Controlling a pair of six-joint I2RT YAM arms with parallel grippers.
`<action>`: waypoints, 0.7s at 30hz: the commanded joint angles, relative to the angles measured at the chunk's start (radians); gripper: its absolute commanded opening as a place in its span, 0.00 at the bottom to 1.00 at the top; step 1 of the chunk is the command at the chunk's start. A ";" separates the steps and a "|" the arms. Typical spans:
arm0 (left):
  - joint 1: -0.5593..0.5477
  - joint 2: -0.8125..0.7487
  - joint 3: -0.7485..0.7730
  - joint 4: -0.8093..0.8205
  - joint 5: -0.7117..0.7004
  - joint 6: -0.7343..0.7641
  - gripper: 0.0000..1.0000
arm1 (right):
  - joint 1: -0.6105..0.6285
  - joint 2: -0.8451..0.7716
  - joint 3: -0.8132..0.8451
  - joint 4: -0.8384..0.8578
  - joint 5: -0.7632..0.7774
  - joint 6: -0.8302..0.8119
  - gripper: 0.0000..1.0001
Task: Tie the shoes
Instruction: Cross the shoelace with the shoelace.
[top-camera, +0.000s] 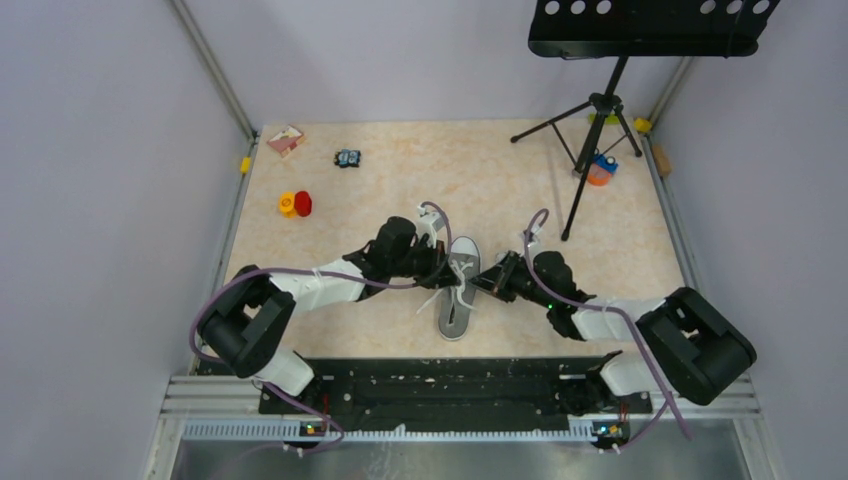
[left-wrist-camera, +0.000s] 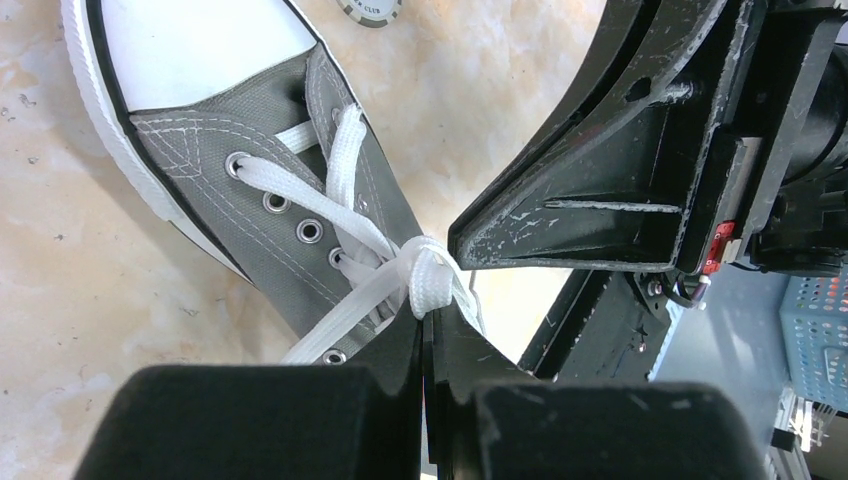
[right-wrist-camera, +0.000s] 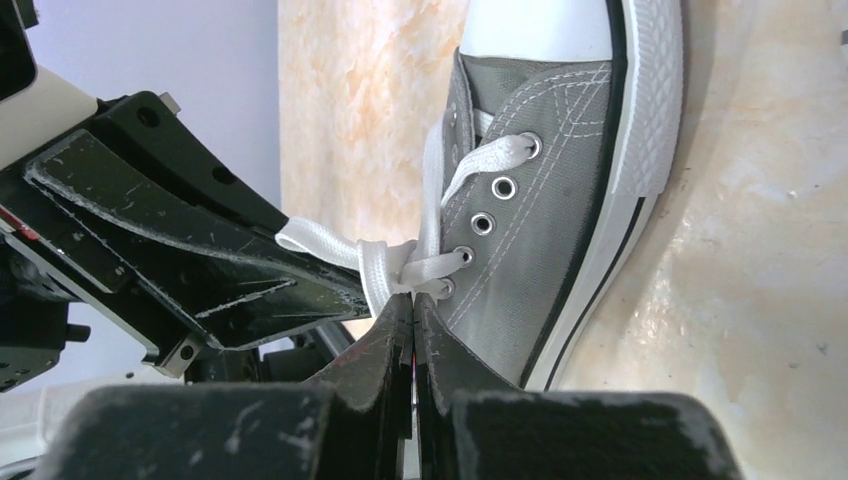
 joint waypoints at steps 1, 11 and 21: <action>-0.006 -0.031 -0.009 0.026 0.021 0.015 0.00 | -0.008 -0.039 0.029 -0.042 0.037 -0.046 0.00; -0.007 -0.033 -0.007 0.020 0.023 0.018 0.00 | -0.008 -0.026 0.051 -0.037 0.011 -0.049 0.01; -0.007 -0.033 -0.004 0.016 0.026 0.020 0.00 | -0.008 0.019 0.059 0.030 -0.023 -0.031 0.21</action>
